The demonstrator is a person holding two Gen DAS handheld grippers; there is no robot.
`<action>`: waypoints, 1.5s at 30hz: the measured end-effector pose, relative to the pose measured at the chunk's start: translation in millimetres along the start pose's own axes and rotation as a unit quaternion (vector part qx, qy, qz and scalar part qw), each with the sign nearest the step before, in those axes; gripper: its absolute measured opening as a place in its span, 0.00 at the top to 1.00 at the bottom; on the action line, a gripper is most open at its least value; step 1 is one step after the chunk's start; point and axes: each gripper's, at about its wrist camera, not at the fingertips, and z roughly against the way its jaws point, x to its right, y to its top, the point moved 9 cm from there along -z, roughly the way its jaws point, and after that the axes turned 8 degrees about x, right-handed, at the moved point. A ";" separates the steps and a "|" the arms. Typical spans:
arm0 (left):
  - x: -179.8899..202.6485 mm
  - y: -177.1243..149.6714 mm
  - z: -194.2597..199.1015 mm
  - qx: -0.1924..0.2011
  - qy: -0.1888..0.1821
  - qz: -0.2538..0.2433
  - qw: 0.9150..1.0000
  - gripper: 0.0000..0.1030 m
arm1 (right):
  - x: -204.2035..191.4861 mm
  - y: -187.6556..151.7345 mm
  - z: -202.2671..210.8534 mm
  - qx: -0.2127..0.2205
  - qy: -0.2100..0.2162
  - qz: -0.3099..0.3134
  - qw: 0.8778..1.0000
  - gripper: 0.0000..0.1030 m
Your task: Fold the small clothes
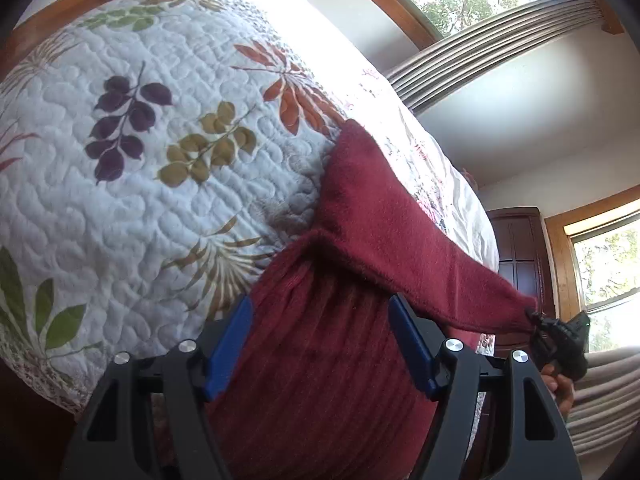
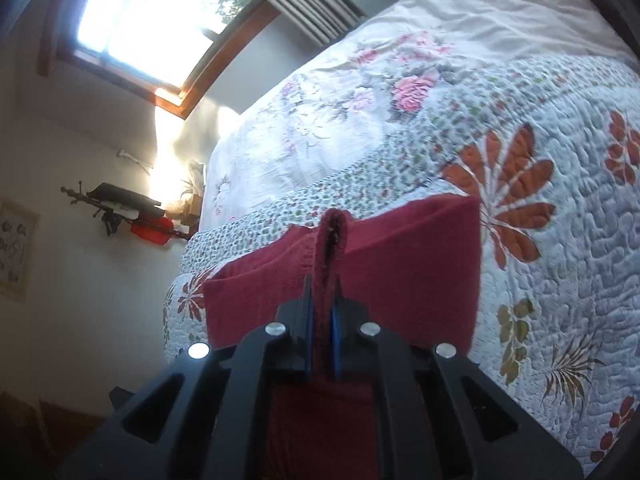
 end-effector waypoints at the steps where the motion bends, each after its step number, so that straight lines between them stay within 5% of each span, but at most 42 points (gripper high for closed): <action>1: 6.3 6.3 -3.3 0.002 -0.006 -0.004 1.000 0.31 | 11.2 -4.1 -4.0 -0.003 -0.003 -0.010 1.000 0.94; 10: 63.4 52.9 -59.2 -0.027 -0.098 -0.004 0.995 0.31 | 63.1 -30.8 -37.8 -0.024 -0.017 -0.058 0.998 0.94; 22: 76.4 36.6 -111.7 -0.078 -0.075 -0.033 0.994 0.31 | 84.0 -37.1 -48.7 -0.038 -0.017 -0.067 0.997 0.93; 26: 79.5 39.5 -109.7 -0.076 -0.080 -0.032 0.993 0.31 | 102.0 -25.3 -27.3 -0.003 -0.063 -0.073 0.995 0.89; 32: 97.3 65.0 -113.9 -0.065 -0.103 -0.043 0.992 0.31 | 62.4 -18.9 -18.3 0.006 0.004 -0.042 0.999 0.89; 36: 82.8 74.1 -143.0 -0.083 -0.074 -0.047 0.993 0.31 | 62.5 -24.1 -47.4 -0.009 0.002 -0.038 0.999 0.75; 38: 63.9 72.7 -161.2 -0.101 -0.042 -0.050 0.993 0.31 | 76.0 -26.5 -59.3 -0.015 -0.003 -0.061 0.998 0.79; 39: 56.2 70.5 -167.4 -0.111 -0.032 -0.044 0.992 0.31 | 82.8 -26.7 -62.0 -0.014 -0.009 -0.067 0.998 0.89; 41: 52.3 70.1 -166.2 -0.111 -0.040 -0.038 0.992 0.31 | 88.1 -27.0 -60.0 -0.015 -0.012 -0.068 0.997 0.97; 45: 67.4 69.1 -132.0 -0.084 -0.077 -0.053 0.992 0.31 | 74.1 -27.9 -37.1 -0.004 0.000 -0.048 0.999 0.77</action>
